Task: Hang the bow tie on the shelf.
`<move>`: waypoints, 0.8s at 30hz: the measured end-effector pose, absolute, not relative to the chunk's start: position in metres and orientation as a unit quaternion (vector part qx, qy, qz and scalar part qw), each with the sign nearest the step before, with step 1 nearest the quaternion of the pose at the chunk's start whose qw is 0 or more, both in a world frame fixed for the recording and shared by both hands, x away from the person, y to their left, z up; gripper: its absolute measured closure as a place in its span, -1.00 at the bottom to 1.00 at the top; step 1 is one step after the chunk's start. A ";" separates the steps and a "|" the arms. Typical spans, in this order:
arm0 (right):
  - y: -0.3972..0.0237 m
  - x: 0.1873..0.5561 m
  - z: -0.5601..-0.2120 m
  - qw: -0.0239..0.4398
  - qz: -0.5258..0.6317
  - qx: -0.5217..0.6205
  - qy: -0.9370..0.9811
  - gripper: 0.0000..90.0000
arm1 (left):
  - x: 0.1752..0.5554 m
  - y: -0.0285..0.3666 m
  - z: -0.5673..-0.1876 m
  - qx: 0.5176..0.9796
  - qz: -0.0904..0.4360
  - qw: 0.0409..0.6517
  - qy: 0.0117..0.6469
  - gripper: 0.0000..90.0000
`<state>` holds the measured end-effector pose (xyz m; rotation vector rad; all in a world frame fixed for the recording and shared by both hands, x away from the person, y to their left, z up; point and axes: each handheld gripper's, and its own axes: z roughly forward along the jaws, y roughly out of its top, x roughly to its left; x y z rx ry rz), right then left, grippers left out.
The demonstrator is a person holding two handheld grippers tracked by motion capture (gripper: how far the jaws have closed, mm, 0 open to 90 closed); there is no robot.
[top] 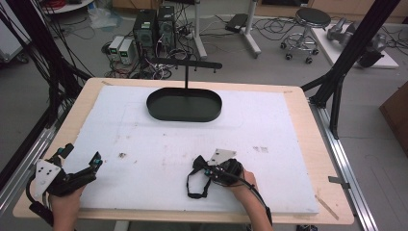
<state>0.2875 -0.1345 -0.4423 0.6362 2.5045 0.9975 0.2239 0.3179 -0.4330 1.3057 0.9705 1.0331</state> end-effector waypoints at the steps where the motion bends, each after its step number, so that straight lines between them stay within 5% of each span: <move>1: -0.135 0.288 -0.442 0.185 0.354 0.226 0.889 0.70 | 0.224 0.318 -0.433 0.557 0.441 0.570 0.413 -0.82; 11: -0.151 0.268 -0.410 0.314 0.444 0.223 0.809 0.70 | 0.224 0.316 -0.434 0.559 0.442 0.568 0.411 -0.82; 24: -0.163 0.269 -0.363 0.405 0.520 0.229 0.716 0.70 | 0.224 0.318 -0.433 0.555 0.444 0.570 0.412 -0.82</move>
